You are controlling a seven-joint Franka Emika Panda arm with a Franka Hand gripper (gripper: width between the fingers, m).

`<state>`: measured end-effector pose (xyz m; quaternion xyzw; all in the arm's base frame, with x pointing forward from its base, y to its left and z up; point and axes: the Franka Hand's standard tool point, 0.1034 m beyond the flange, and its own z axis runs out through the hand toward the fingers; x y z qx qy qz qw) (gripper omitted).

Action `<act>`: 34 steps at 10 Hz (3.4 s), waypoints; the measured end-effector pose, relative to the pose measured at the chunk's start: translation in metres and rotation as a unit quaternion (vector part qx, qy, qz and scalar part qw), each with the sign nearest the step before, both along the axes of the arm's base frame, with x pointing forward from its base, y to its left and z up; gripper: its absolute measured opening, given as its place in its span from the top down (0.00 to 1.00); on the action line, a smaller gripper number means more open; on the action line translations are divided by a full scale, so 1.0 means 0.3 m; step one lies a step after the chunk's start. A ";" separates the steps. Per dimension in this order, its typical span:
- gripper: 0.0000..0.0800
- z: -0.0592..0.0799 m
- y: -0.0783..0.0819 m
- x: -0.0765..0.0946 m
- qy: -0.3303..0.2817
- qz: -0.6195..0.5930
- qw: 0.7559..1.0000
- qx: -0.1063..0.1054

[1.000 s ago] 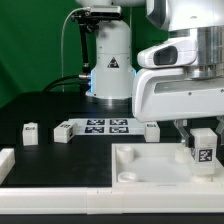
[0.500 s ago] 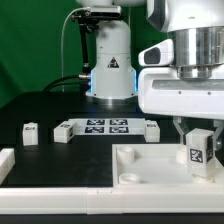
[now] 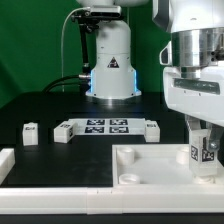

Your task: Assemble one leg

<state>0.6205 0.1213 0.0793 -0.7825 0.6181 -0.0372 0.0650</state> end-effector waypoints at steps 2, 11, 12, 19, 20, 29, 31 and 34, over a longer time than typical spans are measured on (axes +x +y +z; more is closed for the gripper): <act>0.34 0.000 0.002 0.000 -0.002 0.038 0.999 -0.005; 0.19 0.008 -0.018 0.014 -0.034 0.566 0.820 -0.080; 0.19 0.007 -0.012 0.013 -0.035 0.597 0.797 -0.086; 0.64 0.006 -0.013 0.013 -0.036 0.612 0.785 -0.093; 0.64 0.006 -0.013 0.013 -0.036 0.611 0.785 -0.093; 0.63 -0.002 0.003 -0.005 -0.011 0.025 0.999 -0.029; 0.63 -0.002 0.002 -0.005 -0.010 -0.019 1.000 -0.019; 0.37 -0.002 0.008 -0.004 -0.015 0.057 0.998 -0.030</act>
Offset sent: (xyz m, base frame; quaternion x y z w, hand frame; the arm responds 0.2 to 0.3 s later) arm -0.0012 0.0058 0.0059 0.0174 -0.0281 -0.1615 0.9863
